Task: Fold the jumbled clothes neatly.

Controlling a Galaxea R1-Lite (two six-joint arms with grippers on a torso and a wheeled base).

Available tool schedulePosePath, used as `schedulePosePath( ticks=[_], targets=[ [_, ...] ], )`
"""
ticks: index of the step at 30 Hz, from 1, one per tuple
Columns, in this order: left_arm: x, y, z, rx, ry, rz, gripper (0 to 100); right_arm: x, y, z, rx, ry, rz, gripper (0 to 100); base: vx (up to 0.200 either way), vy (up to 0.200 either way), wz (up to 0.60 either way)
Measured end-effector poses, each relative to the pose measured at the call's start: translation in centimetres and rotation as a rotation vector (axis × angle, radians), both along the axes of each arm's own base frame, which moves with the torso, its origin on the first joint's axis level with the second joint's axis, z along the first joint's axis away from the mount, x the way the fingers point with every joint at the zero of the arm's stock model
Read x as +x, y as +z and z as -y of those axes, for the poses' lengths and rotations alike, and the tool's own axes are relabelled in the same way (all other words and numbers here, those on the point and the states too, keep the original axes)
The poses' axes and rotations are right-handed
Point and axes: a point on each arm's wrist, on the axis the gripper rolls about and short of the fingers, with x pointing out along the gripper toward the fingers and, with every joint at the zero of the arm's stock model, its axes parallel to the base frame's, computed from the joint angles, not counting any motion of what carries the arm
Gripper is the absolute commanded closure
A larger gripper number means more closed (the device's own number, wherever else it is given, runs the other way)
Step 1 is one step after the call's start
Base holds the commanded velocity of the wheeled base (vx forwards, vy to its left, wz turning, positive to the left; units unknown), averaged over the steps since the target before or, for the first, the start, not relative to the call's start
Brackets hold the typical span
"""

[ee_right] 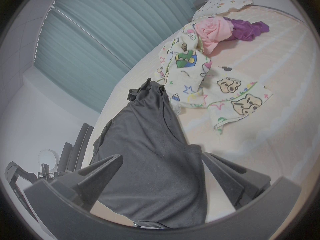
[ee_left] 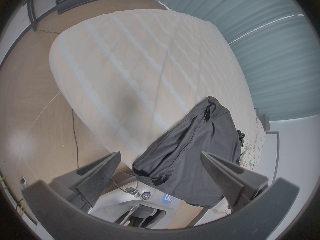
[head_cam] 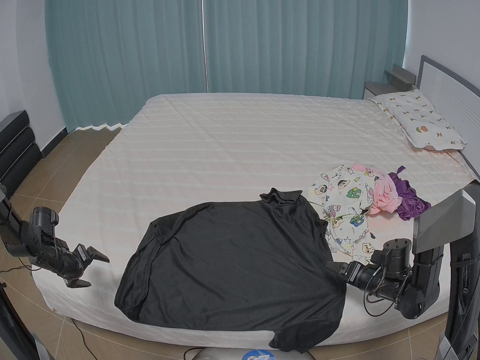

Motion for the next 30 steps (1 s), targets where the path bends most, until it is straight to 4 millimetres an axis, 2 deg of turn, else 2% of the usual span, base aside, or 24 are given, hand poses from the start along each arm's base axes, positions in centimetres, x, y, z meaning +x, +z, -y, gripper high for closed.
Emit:
schedulePosePath(
  ticks=[17, 25, 30],
  targets=[
    [0.0, -0.1, 0.2, -0.042, 0.041, -0.015, 0, 0.3, 0.6, -0.1, 0.007, -0.002, 0.026, 0, 0.000, 0.012, 0.00],
    [2.2, 1.5, 2.1, -0.126, 0.139, 0.008, 0, 0.4, 0.9, -0.1, 0.011, -0.003, 0.042, 0, 0.000, 0.000, 0.00],
    [3.8, 2.6, 4.1, -0.139, 0.090, 0.044, 0, 0.4, 0.9, -0.2, 0.011, -0.003, 0.043, 0, 0.200, 0.000, 0.00]
  ],
)
